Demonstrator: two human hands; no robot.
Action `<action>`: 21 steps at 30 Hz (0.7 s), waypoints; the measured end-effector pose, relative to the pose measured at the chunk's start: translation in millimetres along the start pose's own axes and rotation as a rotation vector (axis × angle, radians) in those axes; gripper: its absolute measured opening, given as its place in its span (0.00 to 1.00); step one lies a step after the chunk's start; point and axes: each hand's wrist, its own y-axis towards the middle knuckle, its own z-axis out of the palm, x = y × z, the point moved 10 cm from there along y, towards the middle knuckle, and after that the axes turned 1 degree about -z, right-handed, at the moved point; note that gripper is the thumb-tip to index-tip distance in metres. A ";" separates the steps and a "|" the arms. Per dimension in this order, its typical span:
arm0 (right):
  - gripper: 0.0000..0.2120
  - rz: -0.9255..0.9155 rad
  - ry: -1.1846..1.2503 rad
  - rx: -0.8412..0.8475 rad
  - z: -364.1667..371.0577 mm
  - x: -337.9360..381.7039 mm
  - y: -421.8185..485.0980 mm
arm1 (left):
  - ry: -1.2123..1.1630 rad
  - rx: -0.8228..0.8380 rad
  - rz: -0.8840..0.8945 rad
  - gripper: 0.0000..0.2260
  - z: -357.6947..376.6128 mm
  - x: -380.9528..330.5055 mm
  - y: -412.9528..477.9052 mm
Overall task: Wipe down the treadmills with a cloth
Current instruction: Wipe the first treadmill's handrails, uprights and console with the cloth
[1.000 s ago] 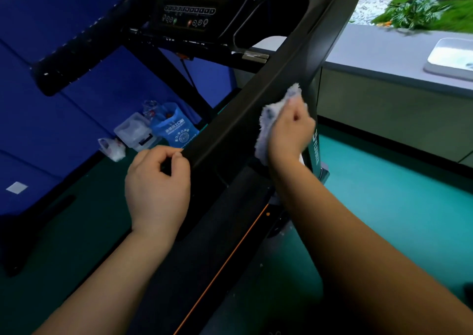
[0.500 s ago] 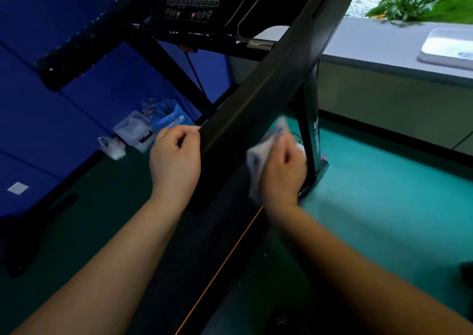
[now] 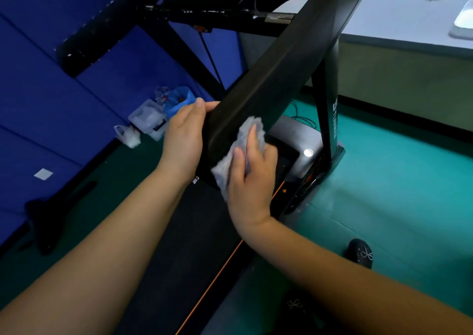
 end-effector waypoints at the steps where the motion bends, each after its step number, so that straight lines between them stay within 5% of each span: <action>1: 0.23 -0.015 0.028 0.050 -2.2 -0.5 -7.6 | 0.000 0.037 0.004 0.14 0.1 -1.3 -0.9; 7: 0.22 0.148 0.018 -0.143 -43.6 -19.9 67.5 | 0.077 0.086 0.029 0.11 -10.8 6.6 -15.3; 21: 0.21 -0.115 0.062 -0.068 5.1 19.7 -17.1 | 0.193 -0.044 0.089 0.12 -15.7 0.4 -23.4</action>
